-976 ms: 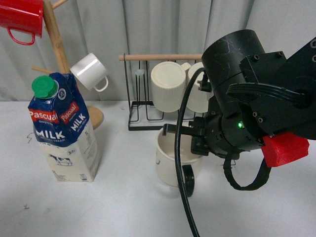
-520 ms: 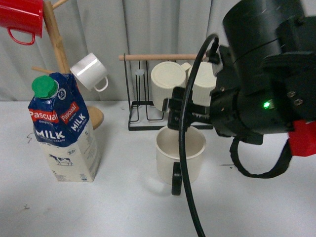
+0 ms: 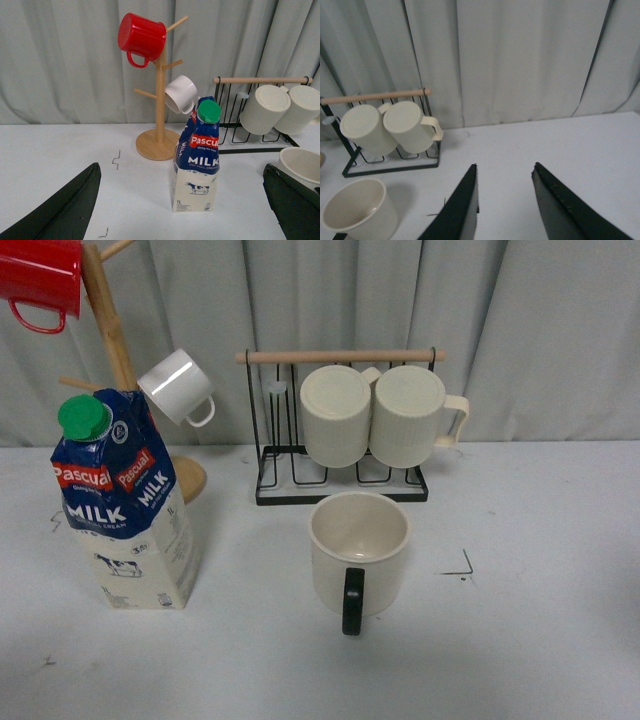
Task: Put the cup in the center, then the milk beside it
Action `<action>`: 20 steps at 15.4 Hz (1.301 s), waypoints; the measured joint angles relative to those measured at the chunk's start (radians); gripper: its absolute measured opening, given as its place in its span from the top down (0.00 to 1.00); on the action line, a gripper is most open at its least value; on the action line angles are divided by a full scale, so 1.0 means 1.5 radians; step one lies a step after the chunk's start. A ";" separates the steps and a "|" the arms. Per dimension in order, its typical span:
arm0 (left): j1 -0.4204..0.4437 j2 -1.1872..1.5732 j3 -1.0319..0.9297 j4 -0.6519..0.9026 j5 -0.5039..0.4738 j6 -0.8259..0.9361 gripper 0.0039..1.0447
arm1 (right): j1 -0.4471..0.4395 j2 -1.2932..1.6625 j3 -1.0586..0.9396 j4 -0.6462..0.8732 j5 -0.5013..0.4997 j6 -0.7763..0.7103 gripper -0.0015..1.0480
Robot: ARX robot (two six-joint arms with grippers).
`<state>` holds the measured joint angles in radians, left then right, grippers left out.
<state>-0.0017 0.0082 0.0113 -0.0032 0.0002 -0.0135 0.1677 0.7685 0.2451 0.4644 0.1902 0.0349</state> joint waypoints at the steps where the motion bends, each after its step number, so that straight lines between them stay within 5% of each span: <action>1: 0.000 0.000 0.000 0.000 0.000 0.000 0.06 | -0.009 -0.043 -0.015 0.005 -0.018 -0.007 0.77; 4: 0.000 0.000 0.000 0.000 -0.001 0.000 0.06 | -0.035 -0.096 -0.052 -0.002 -0.048 -0.018 0.98; 8: 0.000 0.000 0.000 0.000 -0.001 0.000 0.06 | -0.117 -0.168 -0.095 -0.031 -0.118 -0.019 0.98; 20: 0.000 0.000 0.000 0.000 0.000 0.000 0.06 | -0.112 -0.345 -0.156 -0.139 -0.127 -0.020 0.98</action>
<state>-0.0017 0.0082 0.0113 -0.0036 -0.0002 -0.0139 -0.0002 0.2508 0.0113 0.2562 0.0002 0.0055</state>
